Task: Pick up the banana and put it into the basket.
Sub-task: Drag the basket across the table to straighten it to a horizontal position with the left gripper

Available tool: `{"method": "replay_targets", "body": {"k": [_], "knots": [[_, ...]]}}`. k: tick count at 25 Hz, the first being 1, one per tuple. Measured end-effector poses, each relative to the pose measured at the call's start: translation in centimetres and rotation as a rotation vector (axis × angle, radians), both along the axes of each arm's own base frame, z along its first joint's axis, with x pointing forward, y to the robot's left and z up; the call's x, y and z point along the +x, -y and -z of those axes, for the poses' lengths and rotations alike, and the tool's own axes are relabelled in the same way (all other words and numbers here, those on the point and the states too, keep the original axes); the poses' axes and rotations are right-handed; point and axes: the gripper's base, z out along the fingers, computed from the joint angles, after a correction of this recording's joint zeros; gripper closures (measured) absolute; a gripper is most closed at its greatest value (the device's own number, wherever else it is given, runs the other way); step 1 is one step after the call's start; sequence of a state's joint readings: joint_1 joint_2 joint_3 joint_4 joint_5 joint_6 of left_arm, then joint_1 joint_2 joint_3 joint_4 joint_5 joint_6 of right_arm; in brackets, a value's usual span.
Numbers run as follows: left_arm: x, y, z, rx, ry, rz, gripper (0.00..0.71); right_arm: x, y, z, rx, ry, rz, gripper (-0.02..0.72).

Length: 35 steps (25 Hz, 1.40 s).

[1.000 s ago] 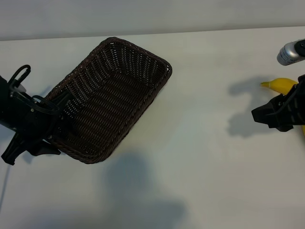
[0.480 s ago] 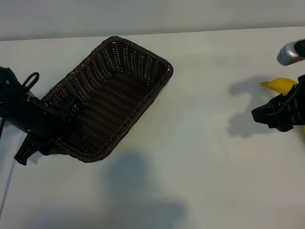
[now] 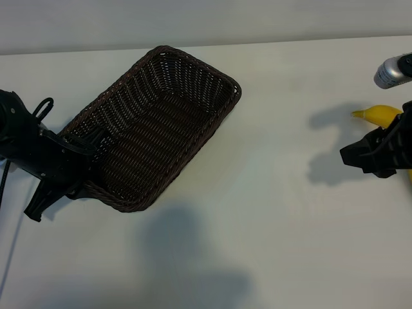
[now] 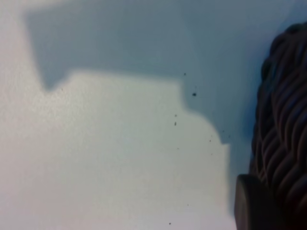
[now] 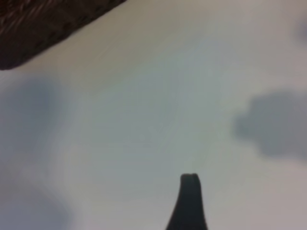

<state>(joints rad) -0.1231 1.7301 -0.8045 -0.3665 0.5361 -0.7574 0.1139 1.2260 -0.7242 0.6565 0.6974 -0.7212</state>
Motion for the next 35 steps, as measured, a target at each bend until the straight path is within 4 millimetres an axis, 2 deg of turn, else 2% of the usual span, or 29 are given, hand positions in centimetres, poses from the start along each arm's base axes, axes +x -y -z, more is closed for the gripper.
{"method": "replay_targets", "body": {"k": [6,10,16,22,25,31,35], "knots": [[0.1,0.0,-0.3,-0.006,0.019,-0.003,0.552,0.0,0.0,0.0,0.001,-0.001,0.001,0.098],[0.0,0.0,-1.5,-0.008,0.072,0.012,0.553,0.0,0.0,0.0,0.001,-0.001,0.001,0.098],[0.8,0.3,-3.5,-0.005,0.114,0.196,0.553,0.0,0.0,0.0,0.0,0.0,0.0,0.098],[3.5,0.9,-7.2,-0.013,0.182,0.404,0.553,0.0,0.0,0.0,0.0,0.0,0.0,0.098],[5.2,1.4,-8.2,-0.031,0.159,0.558,0.553,0.0,0.0,0.0,0.0,0.0,0.0,0.098],[8.5,2.5,-8.2,-0.083,0.052,0.793,0.553,0.0,0.0,0.0,0.0,-0.001,0.001,0.098],[9.7,4.6,-7.2,-0.085,0.049,0.883,0.553,0.0,0.0,0.0,0.0,-0.001,0.001,0.098]]}}
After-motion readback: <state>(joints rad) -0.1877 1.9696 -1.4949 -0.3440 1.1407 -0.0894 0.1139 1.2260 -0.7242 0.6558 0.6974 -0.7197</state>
